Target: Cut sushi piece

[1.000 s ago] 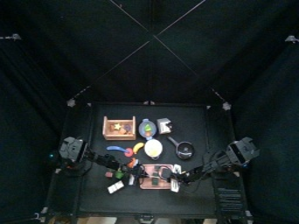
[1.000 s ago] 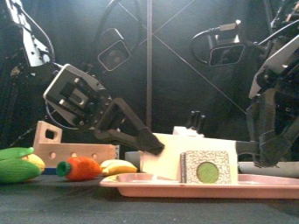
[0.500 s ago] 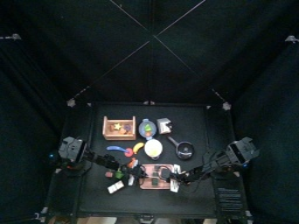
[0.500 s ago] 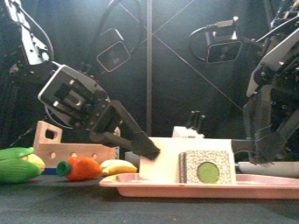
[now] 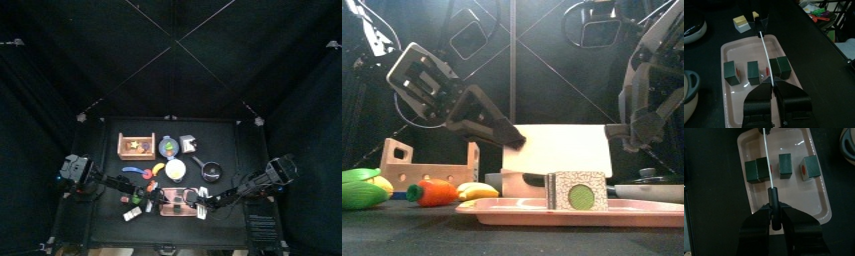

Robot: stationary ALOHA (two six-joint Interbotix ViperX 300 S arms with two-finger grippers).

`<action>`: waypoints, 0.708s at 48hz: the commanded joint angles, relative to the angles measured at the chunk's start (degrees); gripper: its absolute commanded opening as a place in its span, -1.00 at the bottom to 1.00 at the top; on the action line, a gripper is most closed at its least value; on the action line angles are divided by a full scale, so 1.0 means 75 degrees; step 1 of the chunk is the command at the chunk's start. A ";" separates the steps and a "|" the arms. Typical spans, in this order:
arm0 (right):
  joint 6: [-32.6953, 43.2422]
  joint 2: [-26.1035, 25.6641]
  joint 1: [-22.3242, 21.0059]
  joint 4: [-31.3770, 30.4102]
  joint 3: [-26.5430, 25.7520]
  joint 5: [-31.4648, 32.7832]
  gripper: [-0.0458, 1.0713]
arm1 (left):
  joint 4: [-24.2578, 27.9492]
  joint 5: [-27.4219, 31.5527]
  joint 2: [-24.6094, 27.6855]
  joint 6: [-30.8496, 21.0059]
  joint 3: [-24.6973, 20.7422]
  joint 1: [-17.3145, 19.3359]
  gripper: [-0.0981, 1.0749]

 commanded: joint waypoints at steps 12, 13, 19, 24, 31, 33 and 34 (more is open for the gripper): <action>-0.0012 -0.0398 -0.0141 -0.0187 -0.0211 -0.0035 -0.02 | 0.0129 -0.0551 -0.0281 0.0012 -0.0223 0.0000 -0.19; -0.0012 -0.0398 -0.0141 -0.0176 -0.0199 -0.0035 -0.02 | 0.0129 -0.0551 -0.0281 0.0012 -0.0223 0.0000 -0.19; 0.0000 -0.0398 -0.0129 -0.0176 -0.0199 -0.0035 -0.02 | 0.0141 -0.0539 -0.0258 0.0012 -0.0234 0.0000 -0.19; 0.0000 -0.0398 -0.0117 -0.0129 -0.0188 -0.0035 -0.02 | 0.0129 -0.0551 -0.0223 0.0012 -0.0211 -0.0047 -0.19; 0.0000 -0.0410 -0.0035 -0.0070 -0.0164 -0.0035 -0.02 | 0.0129 -0.0539 -0.0141 0.0000 -0.0187 -0.0129 -0.19; 0.0000 -0.0410 -0.0012 -0.0047 -0.0164 -0.0035 -0.02 | 0.0117 -0.0539 -0.0129 -0.0012 -0.0199 -0.0164 -0.19; 0.0000 -0.0410 0.0000 -0.0023 -0.0152 -0.0035 -0.02 | 0.0105 -0.0551 -0.0105 -0.0023 -0.0211 -0.0188 -0.19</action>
